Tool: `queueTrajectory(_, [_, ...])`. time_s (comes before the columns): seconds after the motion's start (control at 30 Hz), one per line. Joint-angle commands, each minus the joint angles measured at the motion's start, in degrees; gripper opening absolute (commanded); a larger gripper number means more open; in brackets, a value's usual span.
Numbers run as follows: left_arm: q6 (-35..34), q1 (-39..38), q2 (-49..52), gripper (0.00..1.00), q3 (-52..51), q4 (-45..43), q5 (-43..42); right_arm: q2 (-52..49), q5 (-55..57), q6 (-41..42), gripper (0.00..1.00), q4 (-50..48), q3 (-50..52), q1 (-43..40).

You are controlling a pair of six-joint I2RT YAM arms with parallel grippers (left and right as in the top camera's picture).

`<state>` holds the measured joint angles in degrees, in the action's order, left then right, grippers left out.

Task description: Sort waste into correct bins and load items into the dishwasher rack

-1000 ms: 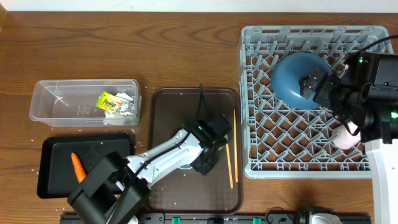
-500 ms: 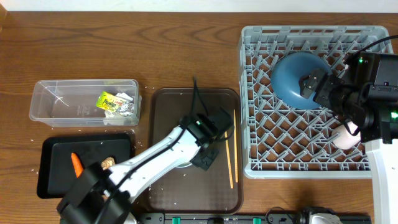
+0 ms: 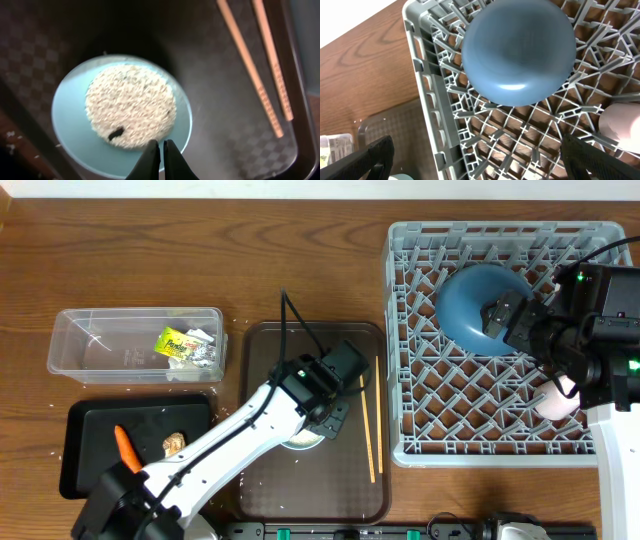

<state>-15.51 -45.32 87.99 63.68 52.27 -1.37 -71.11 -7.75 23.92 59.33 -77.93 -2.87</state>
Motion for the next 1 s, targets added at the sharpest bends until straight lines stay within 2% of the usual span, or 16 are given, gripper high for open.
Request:
queueTrajectory(0.0, [-3.0, -0.8, 2.9, 0.11, -0.1, -1.2, -1.9, 0.6, -0.2, 0.7, 0.99, 0.1, -0.5, -0.2])
queueTrajectory(0.03, [-3.8, -1.1, 3.6, 0.17, -0.1, -1.8, -2.1, 0.6, -0.2, 0.7, 0.99, 0.1, -0.5, -0.2])
queueTrajectory(0.1, [-6.0, -1.4, 5.0, 0.38, -0.1, -2.9, -0.8, 0.6, -0.2, 0.7, 0.99, 0.1, -0.5, -0.2])
queueTrajectory(0.13, [-7.4, -1.4, 5.6, 0.44, -0.1, -3.2, 0.3, 0.6, -0.2, 0.7, 0.99, 0.1, -0.5, -0.2])
queueTrajectory(0.3, [-12.5, -1.4, 9.2, 0.46, -0.1, -5.7, 2.1, 0.6, -0.2, 0.7, 0.99, 0.2, -0.5, -0.2])
queueTrajectory(0.37, [-13.4, -1.4, 10.6, 0.45, -0.1, -6.9, 1.9, 0.6, -0.2, 0.7, 0.99, 0.2, -0.5, -0.2])
queueTrajectory(0.5, [-13.3, -1.4, 13.5, 0.32, -0.1, -9.6, -0.6, 0.6, -0.3, 0.7, 0.99, 0.2, -0.5, -0.1])
queueTrajectory(0.63, [-14.0, -1.4, 16.8, 0.25, -0.1, -11.0, -1.2, 0.6, -0.3, 0.7, 0.99, 0.3, -0.5, -0.1])
queueTrajectory(0.87, [-14.8, -1.4, 20.1, 0.24, -0.1, -11.9, -1.0, 0.6, -0.3, 0.7, 0.99, 0.3, -0.5, -0.1])
queueTrajectory(0.9, [-14.8, -1.4, 20.2, 0.19, -0.1, -11.9, -1.0, 0.6, -0.3, 0.7, 0.99, 0.3, -0.5, -0.1])
queueTrajectory(0.93, [-14.9, -1.4, 20.2, 0.08, -0.1, -11.7, -1.0, 0.6, -0.3, 0.7, 0.99, 0.3, -0.5, -0.1])
queueTrajectory(0.97, [-15.1, -1.4, 20.1, 0.06, -0.1, -11.6, -1.0, 0.6, -0.3, 0.7, 0.99, 0.3, -0.5, -0.1])
